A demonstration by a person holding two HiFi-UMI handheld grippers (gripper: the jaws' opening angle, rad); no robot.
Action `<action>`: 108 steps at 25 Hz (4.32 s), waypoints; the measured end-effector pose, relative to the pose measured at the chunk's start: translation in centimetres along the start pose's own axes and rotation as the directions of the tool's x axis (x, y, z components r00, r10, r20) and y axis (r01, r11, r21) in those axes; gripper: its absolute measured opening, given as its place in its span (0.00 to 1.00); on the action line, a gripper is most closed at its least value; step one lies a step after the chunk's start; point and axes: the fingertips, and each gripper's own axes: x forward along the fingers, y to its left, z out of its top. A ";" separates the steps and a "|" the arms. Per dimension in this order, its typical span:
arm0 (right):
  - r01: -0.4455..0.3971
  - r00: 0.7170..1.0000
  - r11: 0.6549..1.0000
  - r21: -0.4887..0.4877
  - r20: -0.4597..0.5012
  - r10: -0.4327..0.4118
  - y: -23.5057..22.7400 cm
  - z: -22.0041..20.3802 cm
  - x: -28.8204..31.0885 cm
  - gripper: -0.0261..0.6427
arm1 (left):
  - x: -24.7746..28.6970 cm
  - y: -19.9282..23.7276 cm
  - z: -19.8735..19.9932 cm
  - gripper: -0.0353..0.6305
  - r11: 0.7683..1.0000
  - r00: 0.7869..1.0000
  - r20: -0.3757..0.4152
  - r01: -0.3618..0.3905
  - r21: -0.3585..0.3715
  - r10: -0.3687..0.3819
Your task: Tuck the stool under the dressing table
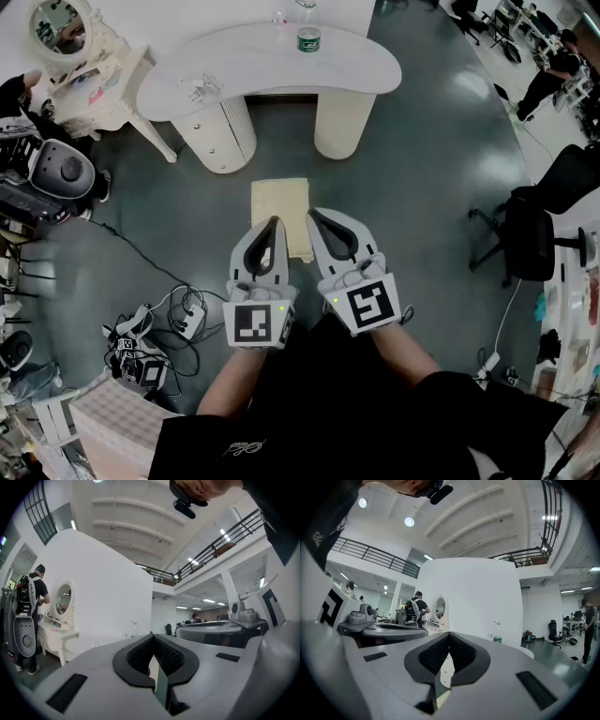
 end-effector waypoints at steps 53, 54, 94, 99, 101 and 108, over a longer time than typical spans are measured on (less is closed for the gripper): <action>-0.002 0.971 0.981 0.193 -0.235 0.049 -0.5 -8.7 6.0 0.05 | 4.1 6.3 -7.3 0.06 0.998 0.979 -0.203 -0.013 -0.057 0.001; -0.004 0.968 0.979 0.205 -0.245 0.056 -1.0 -9.3 6.2 0.05 | 4.7 6.0 -7.8 0.06 0.998 0.976 -0.217 -0.012 -0.059 -0.001; 0.037 0.751 0.918 0.394 -0.618 0.235 -2.3 -43.7 16.0 0.05 | 13.5 13.0 -43.4 0.06 0.990 0.697 -0.716 -0.072 -0.119 -0.035; 0.070 0.702 0.921 0.382 -0.675 0.227 -2.2 -48.6 15.0 0.05 | 13.0 13.6 -49.2 0.06 0.972 0.614 -0.787 -0.145 -0.184 -0.057; 0.094 0.684 0.917 0.388 -0.694 0.224 -1.9 -50.4 14.7 0.05 | 13.2 13.6 -51.0 0.06 0.964 0.593 -0.802 -0.170 -0.203 -0.065; 0.143 0.646 0.886 0.441 -0.720 0.253 -0.6 -55.1 14.8 0.05 | 13.4 13.6 -55.3 0.06 0.971 0.519 -0.850 -0.146 -0.191 -0.089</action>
